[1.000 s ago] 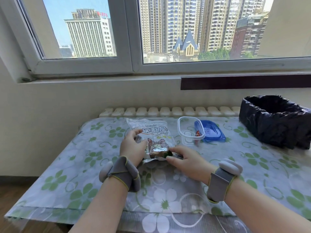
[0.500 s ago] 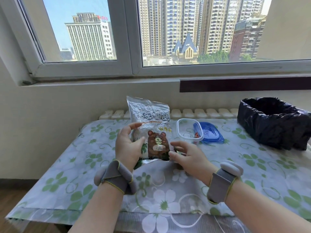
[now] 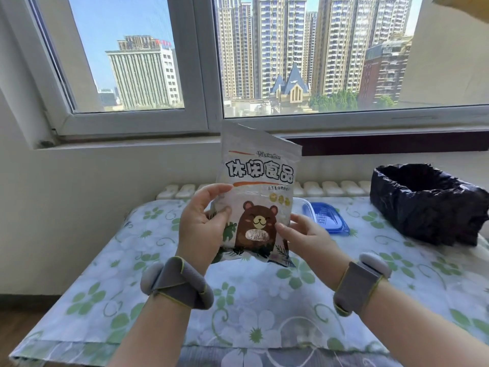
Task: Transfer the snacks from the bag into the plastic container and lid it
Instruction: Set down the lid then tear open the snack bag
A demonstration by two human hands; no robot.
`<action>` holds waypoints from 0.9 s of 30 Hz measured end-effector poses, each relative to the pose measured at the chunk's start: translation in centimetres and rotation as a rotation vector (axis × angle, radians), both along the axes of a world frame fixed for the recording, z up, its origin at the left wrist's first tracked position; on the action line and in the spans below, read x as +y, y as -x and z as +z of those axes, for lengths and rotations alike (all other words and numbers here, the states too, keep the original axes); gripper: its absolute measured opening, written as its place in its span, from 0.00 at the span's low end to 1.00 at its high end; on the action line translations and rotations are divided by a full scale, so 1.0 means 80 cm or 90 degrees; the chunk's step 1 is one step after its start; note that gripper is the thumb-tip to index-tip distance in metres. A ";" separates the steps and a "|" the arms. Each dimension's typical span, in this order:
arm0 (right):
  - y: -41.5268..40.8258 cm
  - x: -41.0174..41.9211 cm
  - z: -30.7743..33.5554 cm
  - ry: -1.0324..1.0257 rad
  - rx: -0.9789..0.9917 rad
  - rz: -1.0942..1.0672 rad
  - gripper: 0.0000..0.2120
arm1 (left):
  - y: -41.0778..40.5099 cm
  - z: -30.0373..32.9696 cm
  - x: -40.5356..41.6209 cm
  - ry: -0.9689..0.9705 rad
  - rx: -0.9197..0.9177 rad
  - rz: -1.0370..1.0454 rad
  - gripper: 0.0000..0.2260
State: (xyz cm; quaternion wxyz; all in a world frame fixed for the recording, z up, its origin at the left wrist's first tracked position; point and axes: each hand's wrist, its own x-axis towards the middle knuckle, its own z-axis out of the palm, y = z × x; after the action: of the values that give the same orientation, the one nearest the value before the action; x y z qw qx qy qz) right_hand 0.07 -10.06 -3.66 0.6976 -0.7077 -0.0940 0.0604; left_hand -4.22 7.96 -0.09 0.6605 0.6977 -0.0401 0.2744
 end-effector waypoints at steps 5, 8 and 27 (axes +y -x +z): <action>0.000 -0.023 0.014 -0.204 0.105 0.043 0.20 | -0.003 -0.001 -0.011 0.097 0.026 -0.067 0.16; -0.001 -0.038 0.018 -0.245 0.132 0.099 0.24 | -0.005 -0.002 -0.013 0.129 0.056 -0.100 0.16; 0.026 -0.005 0.013 -0.186 0.058 -0.046 0.04 | -0.007 -0.022 -0.057 -0.481 0.118 0.001 0.42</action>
State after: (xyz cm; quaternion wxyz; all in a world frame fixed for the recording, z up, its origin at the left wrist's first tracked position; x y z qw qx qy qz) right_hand -1.98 -10.44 -2.63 0.7984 -0.5982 -0.0448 0.0528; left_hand -3.65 3.43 -1.84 0.3573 0.9138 -0.0776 0.1767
